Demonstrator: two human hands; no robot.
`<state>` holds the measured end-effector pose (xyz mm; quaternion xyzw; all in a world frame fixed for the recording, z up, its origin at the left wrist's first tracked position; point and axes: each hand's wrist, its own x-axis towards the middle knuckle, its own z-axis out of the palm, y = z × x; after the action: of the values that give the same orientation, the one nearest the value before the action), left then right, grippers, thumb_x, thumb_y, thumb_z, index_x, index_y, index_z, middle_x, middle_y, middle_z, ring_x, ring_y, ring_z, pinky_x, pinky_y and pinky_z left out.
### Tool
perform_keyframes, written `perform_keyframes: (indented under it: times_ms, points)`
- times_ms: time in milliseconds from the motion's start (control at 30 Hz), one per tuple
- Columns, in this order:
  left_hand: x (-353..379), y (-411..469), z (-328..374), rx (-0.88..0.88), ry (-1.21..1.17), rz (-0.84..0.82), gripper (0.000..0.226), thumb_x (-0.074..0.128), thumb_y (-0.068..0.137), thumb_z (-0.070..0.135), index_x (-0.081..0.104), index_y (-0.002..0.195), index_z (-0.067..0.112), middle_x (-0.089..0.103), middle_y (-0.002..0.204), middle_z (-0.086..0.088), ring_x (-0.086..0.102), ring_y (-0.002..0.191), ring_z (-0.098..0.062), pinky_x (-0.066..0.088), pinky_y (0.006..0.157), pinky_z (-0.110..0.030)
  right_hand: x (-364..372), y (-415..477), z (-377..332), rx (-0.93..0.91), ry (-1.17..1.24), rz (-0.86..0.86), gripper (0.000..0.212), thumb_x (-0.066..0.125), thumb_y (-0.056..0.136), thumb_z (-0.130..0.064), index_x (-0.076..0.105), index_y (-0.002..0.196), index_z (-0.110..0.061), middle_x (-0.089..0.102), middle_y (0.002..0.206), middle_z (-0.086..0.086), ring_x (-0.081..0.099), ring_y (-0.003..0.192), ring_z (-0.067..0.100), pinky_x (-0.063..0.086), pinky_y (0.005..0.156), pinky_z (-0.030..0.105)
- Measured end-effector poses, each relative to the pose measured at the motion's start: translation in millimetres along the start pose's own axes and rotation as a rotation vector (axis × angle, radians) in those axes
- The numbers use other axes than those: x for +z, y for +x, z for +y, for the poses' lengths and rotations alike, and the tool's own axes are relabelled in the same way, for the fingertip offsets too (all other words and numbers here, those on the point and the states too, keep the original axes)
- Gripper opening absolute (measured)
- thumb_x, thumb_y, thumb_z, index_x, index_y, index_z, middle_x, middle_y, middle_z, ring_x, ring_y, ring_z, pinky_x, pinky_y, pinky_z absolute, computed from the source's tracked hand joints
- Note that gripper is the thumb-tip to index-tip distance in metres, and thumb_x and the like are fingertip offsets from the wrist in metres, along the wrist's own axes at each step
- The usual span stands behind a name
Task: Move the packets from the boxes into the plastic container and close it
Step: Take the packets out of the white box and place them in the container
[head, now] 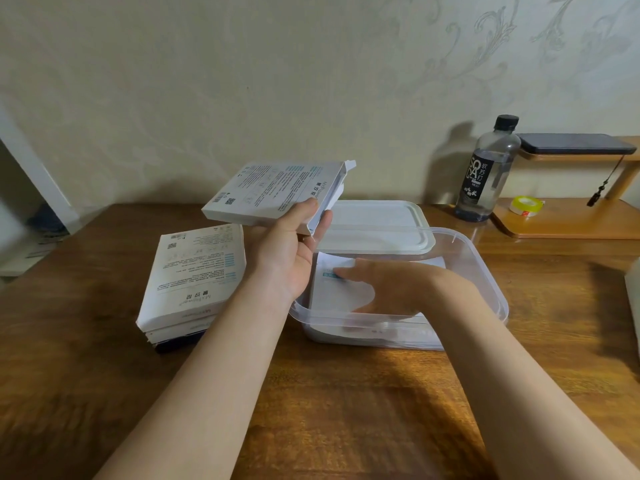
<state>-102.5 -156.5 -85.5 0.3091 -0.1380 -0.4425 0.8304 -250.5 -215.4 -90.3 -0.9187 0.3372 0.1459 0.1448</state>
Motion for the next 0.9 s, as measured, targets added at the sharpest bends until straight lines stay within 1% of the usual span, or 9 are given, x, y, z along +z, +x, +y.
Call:
perform_keyframes:
  times_ms: [100, 200, 300, 367, 433, 533, 633, 800, 900]
  points:
    - [-0.4, 0.2, -0.5, 0.000, 0.004, -0.006, 0.045, 0.068, 0.086, -0.013, 0.061, 0.120, 0.017, 0.075, 0.109, 0.000, 0.071, 0.102, -0.014, 0.062, 0.074, -0.036, 0.2, 0.6, -1.0, 0.004, 0.002, -0.024, 0.084, 0.058, 0.092, -0.058, 0.011, 0.159, -0.039, 0.019, 0.165, -0.004, 0.023, 0.150, 0.023, 0.020, 0.119, 0.038]
    - [-0.2, -0.5, -0.6, 0.006, 0.006, -0.009, 0.050, 0.068, 0.086, -0.013, 0.059, 0.127, 0.014, 0.075, 0.108, 0.001, 0.072, 0.099, -0.013, 0.062, 0.073, -0.035, 0.1, -0.5, -1.2, 0.004, -0.011, -0.007, 0.085, 0.059, 0.091, -0.060, 0.011, 0.159, -0.039, 0.019, 0.166, -0.004, 0.022, 0.151, 0.023, 0.020, 0.120, 0.039]
    - [-0.1, -0.8, -0.7, 0.006, 0.014, -0.013, 0.049, 0.068, 0.087, -0.013, 0.057, 0.126, 0.015, 0.074, 0.110, 0.000, 0.071, 0.102, -0.015, 0.062, 0.073, -0.036, -1.8, -0.5, -1.8, -0.015, 0.010, 0.045, 0.086, 0.060, 0.090, -0.060, 0.012, 0.158, -0.041, 0.017, 0.167, -0.006, 0.020, 0.152, 0.022, 0.020, 0.121, 0.041]
    - [-0.3, -1.0, -0.6, 0.003, 0.018, -0.013, 0.048, 0.068, 0.086, -0.013, 0.057, 0.123, 0.016, 0.073, 0.112, -0.002, 0.070, 0.107, -0.018, 0.062, 0.074, -0.036, -2.8, 0.9, -4.3, -0.032, 0.001, 0.049, 0.088, 0.061, 0.089, -0.061, 0.010, 0.158, -0.042, 0.015, 0.167, -0.007, 0.018, 0.153, 0.022, 0.019, 0.122, 0.042]
    - [-0.6, -1.0, -0.7, -0.001, 0.017, -0.014, 0.047, 0.068, 0.086, -0.013, 0.057, 0.123, 0.016, 0.072, 0.114, -0.003, 0.068, 0.110, -0.020, 0.062, 0.074, -0.036, -2.6, 2.1, -6.7, -0.032, -0.002, 0.020, 0.090, 0.061, 0.087, -0.063, 0.008, 0.157, -0.045, 0.011, 0.168, -0.007, 0.014, 0.154, 0.022, 0.016, 0.122, 0.043]
    - [-0.9, -0.7, -0.6, -0.001, 0.017, -0.020, 0.048, 0.068, 0.086, -0.013, 0.058, 0.123, 0.016, 0.073, 0.112, -0.002, 0.069, 0.108, -0.018, 0.062, 0.074, -0.036, -2.0, 1.4, -8.6, -0.018, 0.008, -0.041, 0.094, 0.063, 0.084, -0.067, 0.006, 0.156, -0.047, 0.006, 0.168, -0.008, 0.009, 0.154, 0.022, 0.014, 0.122, 0.043]
    - [-0.8, -0.8, -0.4, 0.002, 0.020, -0.027, 0.052, 0.068, 0.086, -0.013, 0.056, 0.129, 0.014, 0.072, 0.115, -0.004, 0.069, 0.108, -0.020, 0.062, 0.075, -0.037, -1.6, 1.5, -9.0, -0.007, 0.011, -0.065, 0.096, 0.064, 0.083, -0.068, 0.005, 0.156, -0.049, 0.003, 0.168, -0.008, 0.007, 0.155, 0.022, 0.013, 0.121, 0.043]
    - [0.0, -2.3, -1.3, 0.003, 0.032, -0.041, 0.046, 0.067, 0.086, -0.014, 0.057, 0.119, 0.016, 0.071, 0.112, -0.004, 0.069, 0.107, -0.020, 0.062, 0.075, -0.037, -0.2, 3.6, -10.2, -0.011, 0.008, -0.066, 0.092, 0.063, 0.086, -0.064, 0.006, 0.157, -0.048, 0.003, 0.169, -0.007, 0.005, 0.155, 0.022, 0.011, 0.122, 0.042]
    - [0.5, -2.4, -1.3, 0.008, 0.030, -0.048, 0.049, 0.067, 0.086, -0.014, 0.057, 0.124, 0.015, 0.073, 0.112, -0.002, 0.071, 0.105, -0.018, 0.062, 0.073, -0.036, -1.3, 3.4, -8.4, -0.011, 0.023, -0.056, 0.093, 0.065, 0.085, -0.063, 0.008, 0.157, -0.046, 0.006, 0.168, -0.007, 0.010, 0.154, 0.022, 0.014, 0.122, 0.041]
